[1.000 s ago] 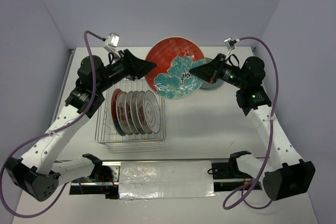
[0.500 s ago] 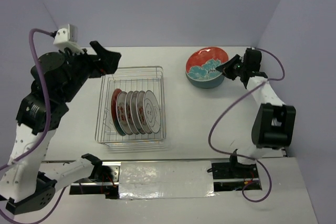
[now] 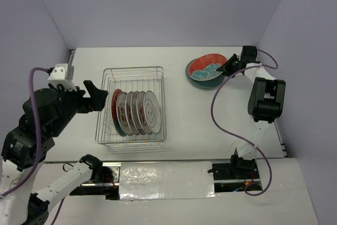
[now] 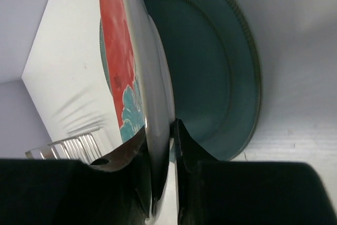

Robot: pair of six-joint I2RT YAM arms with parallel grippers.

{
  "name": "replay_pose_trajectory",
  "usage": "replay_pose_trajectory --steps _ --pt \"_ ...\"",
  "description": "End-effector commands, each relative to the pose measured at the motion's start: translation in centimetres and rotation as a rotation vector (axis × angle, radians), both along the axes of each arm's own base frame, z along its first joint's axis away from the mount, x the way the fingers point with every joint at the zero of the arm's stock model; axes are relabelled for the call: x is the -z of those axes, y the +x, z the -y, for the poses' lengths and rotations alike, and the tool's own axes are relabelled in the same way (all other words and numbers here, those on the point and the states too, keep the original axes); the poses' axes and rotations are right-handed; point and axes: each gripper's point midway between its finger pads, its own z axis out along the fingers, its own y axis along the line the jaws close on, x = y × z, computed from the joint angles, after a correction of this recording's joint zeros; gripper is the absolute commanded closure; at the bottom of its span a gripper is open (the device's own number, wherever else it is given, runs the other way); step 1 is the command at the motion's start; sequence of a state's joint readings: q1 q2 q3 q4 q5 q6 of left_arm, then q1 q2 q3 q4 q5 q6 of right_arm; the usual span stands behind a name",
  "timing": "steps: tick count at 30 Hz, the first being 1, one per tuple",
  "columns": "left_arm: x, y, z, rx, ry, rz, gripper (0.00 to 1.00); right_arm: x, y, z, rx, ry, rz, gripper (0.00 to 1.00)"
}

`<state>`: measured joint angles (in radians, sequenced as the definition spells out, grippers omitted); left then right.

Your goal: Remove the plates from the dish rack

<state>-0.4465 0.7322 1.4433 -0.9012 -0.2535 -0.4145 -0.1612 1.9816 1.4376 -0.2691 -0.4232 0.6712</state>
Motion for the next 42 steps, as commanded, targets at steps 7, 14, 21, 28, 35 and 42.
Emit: replay_pose_trajectory --steps 7,14,21,28,35,42 --pt "3.0 -0.6 -0.6 -0.006 0.057 -0.070 0.00 0.6 1.1 1.5 -0.063 -0.192 -0.101 0.40" --pt "4.7 -0.3 -1.8 -0.078 0.096 -0.136 0.00 3.6 -0.9 1.6 -0.118 -0.489 -0.251 0.30" --pt "7.5 0.7 -0.9 -0.054 0.152 -0.249 0.00 5.3 -0.5 -2.0 -0.242 -0.562 -0.301 0.22" --pt "8.4 1.0 -0.3 -0.040 0.153 -0.296 0.01 4.9 -2.1 -0.8 -0.228 -0.626 -0.368 0.21" --pt "10.6 2.3 -0.2 -0.103 0.158 -0.360 0.02 -6.0 -5.3 -0.1 -0.064 -0.720 -0.098 0.20" --pt "14.0 4.2 0.1 -0.181 0.246 -0.430 0.10 -11.8 -11.3 -3.4 -0.114 -0.821 0.039 0.20"
